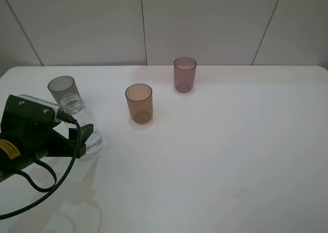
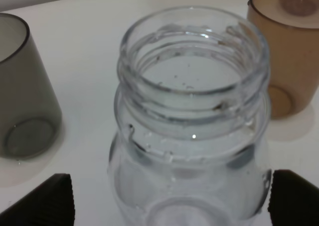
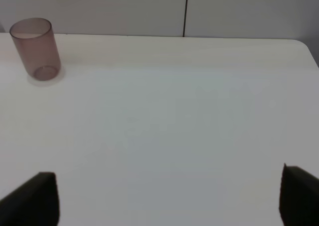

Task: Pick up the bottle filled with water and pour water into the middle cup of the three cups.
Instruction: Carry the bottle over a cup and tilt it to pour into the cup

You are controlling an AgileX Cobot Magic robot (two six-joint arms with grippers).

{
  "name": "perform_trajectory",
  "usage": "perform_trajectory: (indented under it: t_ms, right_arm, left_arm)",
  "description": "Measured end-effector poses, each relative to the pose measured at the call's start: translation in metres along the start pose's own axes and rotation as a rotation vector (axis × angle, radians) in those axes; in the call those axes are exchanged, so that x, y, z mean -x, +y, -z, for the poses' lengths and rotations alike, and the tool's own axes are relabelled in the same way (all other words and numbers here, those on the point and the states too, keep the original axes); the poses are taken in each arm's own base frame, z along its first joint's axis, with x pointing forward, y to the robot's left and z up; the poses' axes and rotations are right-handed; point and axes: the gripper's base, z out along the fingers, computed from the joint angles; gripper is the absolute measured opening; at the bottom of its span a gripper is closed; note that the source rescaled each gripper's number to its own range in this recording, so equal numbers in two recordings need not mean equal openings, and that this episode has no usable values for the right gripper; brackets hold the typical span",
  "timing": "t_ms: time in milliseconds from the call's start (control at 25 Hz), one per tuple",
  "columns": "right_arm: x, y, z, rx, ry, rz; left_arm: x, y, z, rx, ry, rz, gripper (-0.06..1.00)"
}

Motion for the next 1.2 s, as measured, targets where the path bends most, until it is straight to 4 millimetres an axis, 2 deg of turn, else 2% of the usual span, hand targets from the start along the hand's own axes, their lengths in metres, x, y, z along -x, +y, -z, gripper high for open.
perform_trajectory:
  t_ms: [160,480,840,1200]
  right_arm:
    - [0.0,0.0,0.0,0.0,0.0,0.0]
    - [0.0,0.0,0.0,0.005,0.0,-0.003]
    - [0.0,0.0,0.0,0.0,0.0,0.0]
    - [0.0,0.0,0.0,0.0,0.0,0.0]
  left_arm:
    - [0.0,0.001,-0.001,0.018,-0.023,-0.001,0.97]
    - [-0.014,-0.001,-0.008,-0.002,0.046,-0.027,0.97]
    - [-0.002,-0.005,-0.023,-0.005,-0.016,-0.012,0.97]
    - [-0.001,-0.005,-0.023,0.0,-0.022,-0.009,0.97]
